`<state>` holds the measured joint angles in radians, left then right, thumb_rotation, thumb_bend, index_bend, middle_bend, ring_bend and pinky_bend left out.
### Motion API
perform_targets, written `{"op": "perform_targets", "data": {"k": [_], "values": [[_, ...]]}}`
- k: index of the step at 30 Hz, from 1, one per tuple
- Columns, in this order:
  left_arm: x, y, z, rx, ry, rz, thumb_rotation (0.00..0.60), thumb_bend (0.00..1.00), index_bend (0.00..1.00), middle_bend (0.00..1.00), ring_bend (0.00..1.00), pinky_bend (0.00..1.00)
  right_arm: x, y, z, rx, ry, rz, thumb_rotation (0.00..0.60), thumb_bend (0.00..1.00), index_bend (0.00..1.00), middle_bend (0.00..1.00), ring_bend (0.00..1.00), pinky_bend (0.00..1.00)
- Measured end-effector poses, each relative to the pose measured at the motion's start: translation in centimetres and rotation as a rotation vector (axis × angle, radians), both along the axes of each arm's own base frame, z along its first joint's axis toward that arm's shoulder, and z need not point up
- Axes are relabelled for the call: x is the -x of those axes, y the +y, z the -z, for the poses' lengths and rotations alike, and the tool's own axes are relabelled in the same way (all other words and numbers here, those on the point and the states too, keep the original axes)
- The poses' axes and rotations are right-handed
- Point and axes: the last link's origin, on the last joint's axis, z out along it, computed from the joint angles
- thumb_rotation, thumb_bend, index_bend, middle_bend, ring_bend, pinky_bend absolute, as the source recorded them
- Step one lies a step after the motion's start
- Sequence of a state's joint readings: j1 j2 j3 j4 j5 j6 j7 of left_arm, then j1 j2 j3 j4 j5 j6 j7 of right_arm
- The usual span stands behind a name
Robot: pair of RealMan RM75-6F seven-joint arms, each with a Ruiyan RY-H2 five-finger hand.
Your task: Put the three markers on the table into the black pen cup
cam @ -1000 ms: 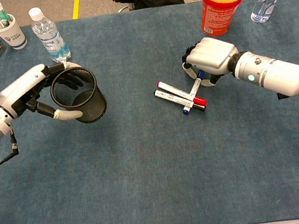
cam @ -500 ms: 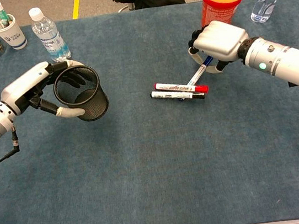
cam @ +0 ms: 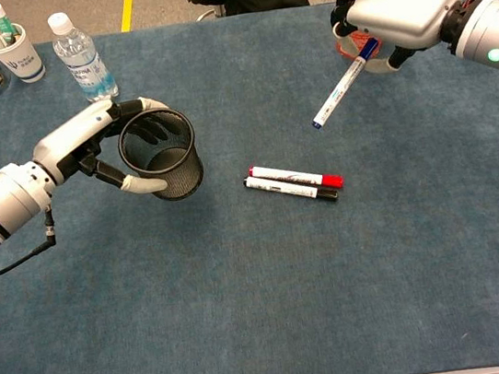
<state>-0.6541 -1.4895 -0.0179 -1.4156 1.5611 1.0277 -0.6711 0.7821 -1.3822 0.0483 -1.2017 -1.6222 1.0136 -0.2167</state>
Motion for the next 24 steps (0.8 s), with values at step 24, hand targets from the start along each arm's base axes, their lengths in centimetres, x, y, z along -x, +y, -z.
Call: {"op": "perform_targets", "data": {"k": [24], "values": [[-3.8,2.1,3.7,0.033,0.095,0.028,0.6,0.15,0.27,0.37,0.35,0.29,-11.0,-1.0,-1.8,0.009,-0.042,-0.233,0.6,0.32,0.67,0.4,0.23,0.31]]}}
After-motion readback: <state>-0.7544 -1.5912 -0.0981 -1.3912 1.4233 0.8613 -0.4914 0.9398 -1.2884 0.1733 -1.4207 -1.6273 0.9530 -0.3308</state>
